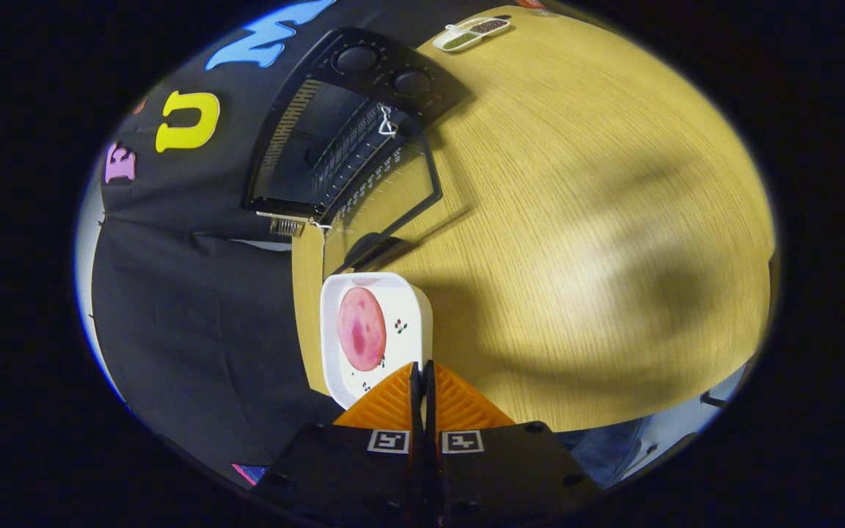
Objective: Open the toaster oven, put the food inside, and close the toaster oven door.
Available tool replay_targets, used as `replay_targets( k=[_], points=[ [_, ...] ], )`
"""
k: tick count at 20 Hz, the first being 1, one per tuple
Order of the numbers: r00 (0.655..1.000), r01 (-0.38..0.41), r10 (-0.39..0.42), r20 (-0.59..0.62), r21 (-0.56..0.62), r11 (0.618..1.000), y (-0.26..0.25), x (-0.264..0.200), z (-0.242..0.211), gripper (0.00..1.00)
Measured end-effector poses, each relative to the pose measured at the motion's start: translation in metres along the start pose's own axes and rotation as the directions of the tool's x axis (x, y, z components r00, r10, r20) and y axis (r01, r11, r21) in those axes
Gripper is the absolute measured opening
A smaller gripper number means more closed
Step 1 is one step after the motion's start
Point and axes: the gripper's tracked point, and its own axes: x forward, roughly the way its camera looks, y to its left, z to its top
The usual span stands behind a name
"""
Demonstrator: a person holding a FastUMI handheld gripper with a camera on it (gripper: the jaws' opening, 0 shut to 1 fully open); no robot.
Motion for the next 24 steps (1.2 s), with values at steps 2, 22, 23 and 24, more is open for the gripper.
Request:
replay_targets(
  k=[2,22,23,24],
  points=[
    [0.998,-0.005,0.004,0.061,0.015,1.000,0.013,0.003,0.001,0.02],
    [0.895,-0.060,-0.060,0.441,0.253,0.966,0.090,0.035,0.063,0.02],
    [0.889,-0.073,-0.059,0.453,0.269,0.960,0.094,0.038,0.069,0.02],
    [0.884,-0.084,-0.060,0.463,0.284,0.955,0.096,0.041,0.075,0.02]
  ],
)
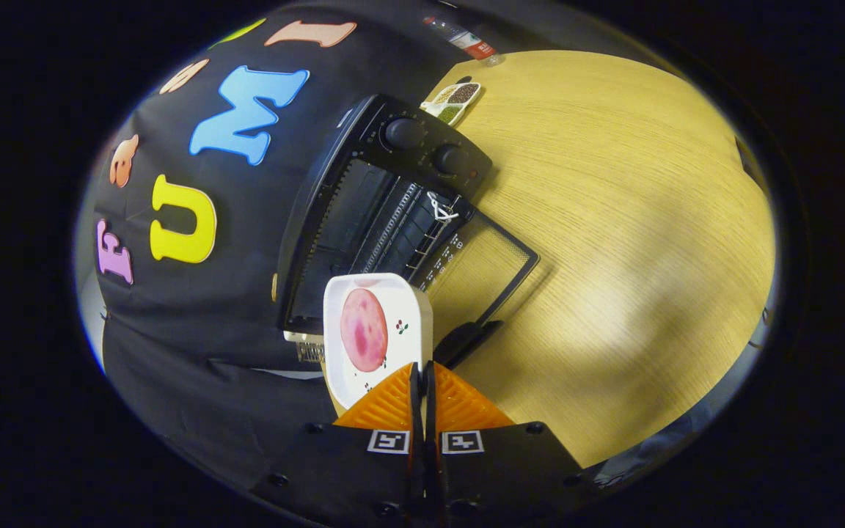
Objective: Open the toaster oven, put the food inside, and close the toaster oven door.
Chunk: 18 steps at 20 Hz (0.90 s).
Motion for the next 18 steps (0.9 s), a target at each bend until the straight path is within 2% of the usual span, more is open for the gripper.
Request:
replay_targets(
  k=[6,9,18],
  points=[
    [0.998,-0.024,0.016,0.068,0.124,0.992,0.017,0.026,0.013,0.02],
    [0.994,0.000,-0.017,0.106,0.157,0.988,0.019,0.041,0.018,0.02],
    [0.977,-0.008,-0.057,0.204,0.305,0.952,0.036,0.081,0.036,0.02]
  ],
)
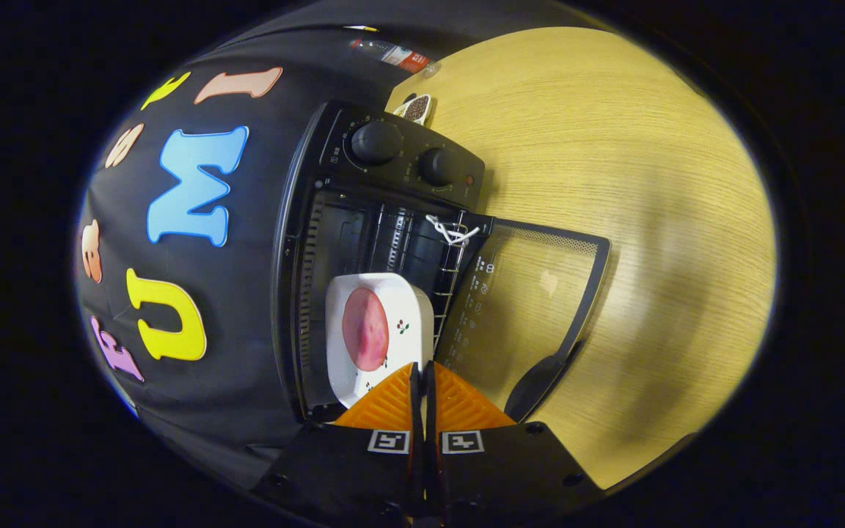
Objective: Open the toaster oven, put the food inside, and close the toaster oven door.
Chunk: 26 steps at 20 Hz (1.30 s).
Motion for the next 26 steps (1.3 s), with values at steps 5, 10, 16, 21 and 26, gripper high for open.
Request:
replay_targets(
  k=[5,10,16,21,26],
  points=[
    [0.998,-0.025,0.022,0.055,0.063,0.998,0.013,0.025,0.008,0.02],
    [0.996,-0.010,-0.001,0.094,0.112,0.994,0.015,0.048,0.010,0.02],
    [0.990,-0.012,-0.011,0.140,0.158,0.987,0.023,0.066,0.014,0.06],
    [0.986,-0.081,0.062,0.154,0.119,0.990,0.038,0.057,0.016,0.38],
    [0.984,-0.114,0.118,0.135,-0.042,0.993,0.047,0.028,0.012,0.98]
  ],
)
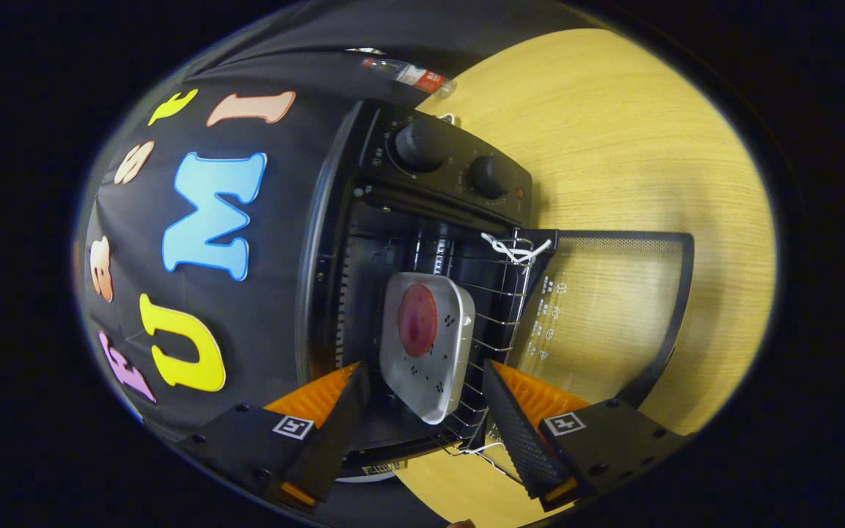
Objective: Open the toaster oven, put the food inside, and close the toaster oven door.
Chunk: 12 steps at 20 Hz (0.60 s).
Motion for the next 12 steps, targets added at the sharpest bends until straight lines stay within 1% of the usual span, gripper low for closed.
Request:
replay_targets(
  k=[2,4,6,8,12],
  points=[
    [0.999,-0.005,0.002,-0.040,-0.071,0.997,-0.003,-0.011,-0.006,0.98],
    [0.997,-0.014,0.002,-0.071,-0.181,0.983,-0.010,-0.026,-0.014,0.98],
    [0.995,-0.016,-0.016,-0.095,-0.324,0.946,-0.023,-0.041,-0.022,0.98],
    [0.991,-0.041,-0.020,-0.132,-0.439,0.897,-0.033,-0.055,-0.034,0.98],
    [0.978,-0.071,-0.059,-0.201,-0.585,0.808,-0.061,-0.082,-0.055,0.98]
  ],
)
